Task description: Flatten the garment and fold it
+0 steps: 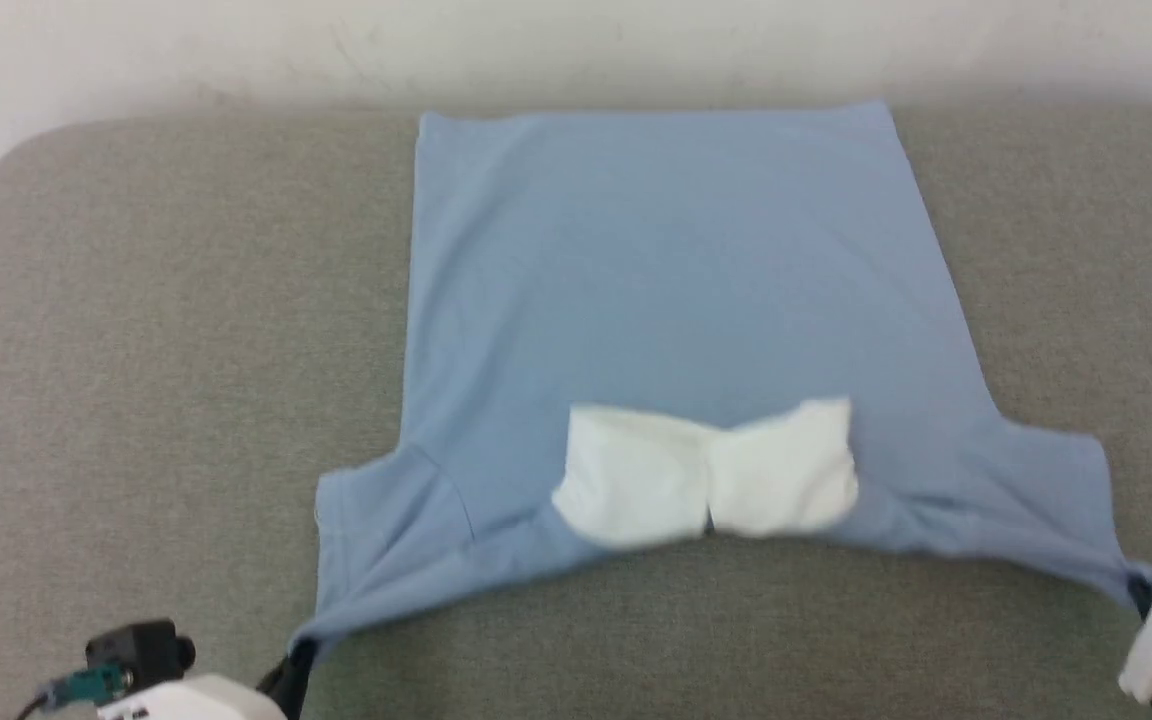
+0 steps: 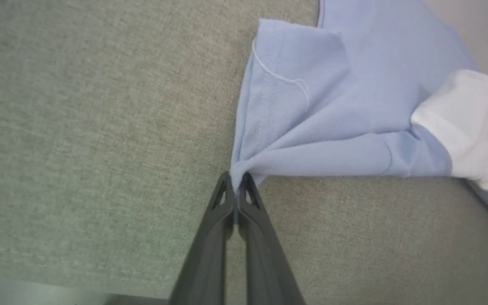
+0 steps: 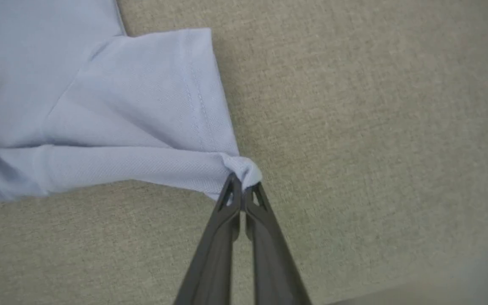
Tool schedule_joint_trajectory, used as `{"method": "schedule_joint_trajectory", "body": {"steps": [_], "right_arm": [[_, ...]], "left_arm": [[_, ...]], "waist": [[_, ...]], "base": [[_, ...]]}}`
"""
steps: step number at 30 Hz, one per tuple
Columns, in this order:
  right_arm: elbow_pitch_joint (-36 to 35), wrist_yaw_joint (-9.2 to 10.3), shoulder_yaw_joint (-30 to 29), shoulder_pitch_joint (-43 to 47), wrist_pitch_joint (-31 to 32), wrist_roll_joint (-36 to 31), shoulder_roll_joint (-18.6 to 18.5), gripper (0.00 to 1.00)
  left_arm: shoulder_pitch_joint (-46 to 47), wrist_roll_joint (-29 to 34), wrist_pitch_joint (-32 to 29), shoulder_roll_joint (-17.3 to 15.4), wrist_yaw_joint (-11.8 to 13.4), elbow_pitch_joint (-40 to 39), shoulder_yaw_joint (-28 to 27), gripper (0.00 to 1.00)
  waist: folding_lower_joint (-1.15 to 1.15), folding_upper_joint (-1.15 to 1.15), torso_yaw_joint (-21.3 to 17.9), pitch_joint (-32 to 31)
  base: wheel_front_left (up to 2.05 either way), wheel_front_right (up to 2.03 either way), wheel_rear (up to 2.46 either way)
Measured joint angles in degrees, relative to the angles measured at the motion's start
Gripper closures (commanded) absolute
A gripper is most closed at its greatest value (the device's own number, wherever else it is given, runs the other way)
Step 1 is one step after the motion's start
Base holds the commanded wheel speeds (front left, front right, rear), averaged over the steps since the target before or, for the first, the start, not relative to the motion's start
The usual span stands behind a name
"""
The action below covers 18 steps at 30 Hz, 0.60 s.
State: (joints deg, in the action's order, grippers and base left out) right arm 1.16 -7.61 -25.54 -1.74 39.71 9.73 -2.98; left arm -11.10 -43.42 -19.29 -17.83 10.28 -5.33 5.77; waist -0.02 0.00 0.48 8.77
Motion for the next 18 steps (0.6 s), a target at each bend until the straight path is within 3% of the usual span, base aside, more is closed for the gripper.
{"method": "schedule_joint_trajectory", "body": {"steps": [6,14,15,16,17,18], "right_arm": [[4.57,0.00,-1.13,3.91,1.40,4.57,0.07,1.00],[11.58,-0.02,-0.49,3.77,-3.15,5.33,-0.32,1.00],[11.93,-0.02,-0.33,3.69,-4.07,5.33,-0.34,0.91],[12.28,-0.01,-0.12,3.69,-4.91,5.32,-0.34,0.53],[12.41,-0.01,0.08,3.69,-5.42,5.31,-0.38,0.00],[12.37,0.00,0.14,3.70,-6.00,5.24,-0.40,0.00]], "left_arm": [[-3.44,0.09,0.15,0.14,1.42,0.13,0.00,1.00],[-4.41,0.73,0.31,0.14,2.03,0.74,0.26,1.00],[-4.40,0.45,0.58,0.30,1.93,0.70,0.24,1.00],[-4.40,0.27,0.77,0.47,1.88,0.69,0.24,1.00],[-4.39,0.22,1.01,0.52,1.86,0.70,0.25,1.00],[-4.38,0.22,1.14,0.52,1.79,0.69,0.26,1.00]], "waist": [[0.01,0.00,0.87,-0.81],[0.01,0.00,0.89,-1.02],[0.01,0.00,0.91,-1.04],[0.02,0.00,0.94,-1.06],[0.02,0.00,0.97,-1.06],[0.01,0.00,0.99,-1.05]], "base": [[0.00,0.00,0.00],[0.00,0.00,0.00],[0.00,0.00,0.00],[0.00,0.00,0.00],[0.00,0.00,0.00],[0.00,0.00,0.00]]}}
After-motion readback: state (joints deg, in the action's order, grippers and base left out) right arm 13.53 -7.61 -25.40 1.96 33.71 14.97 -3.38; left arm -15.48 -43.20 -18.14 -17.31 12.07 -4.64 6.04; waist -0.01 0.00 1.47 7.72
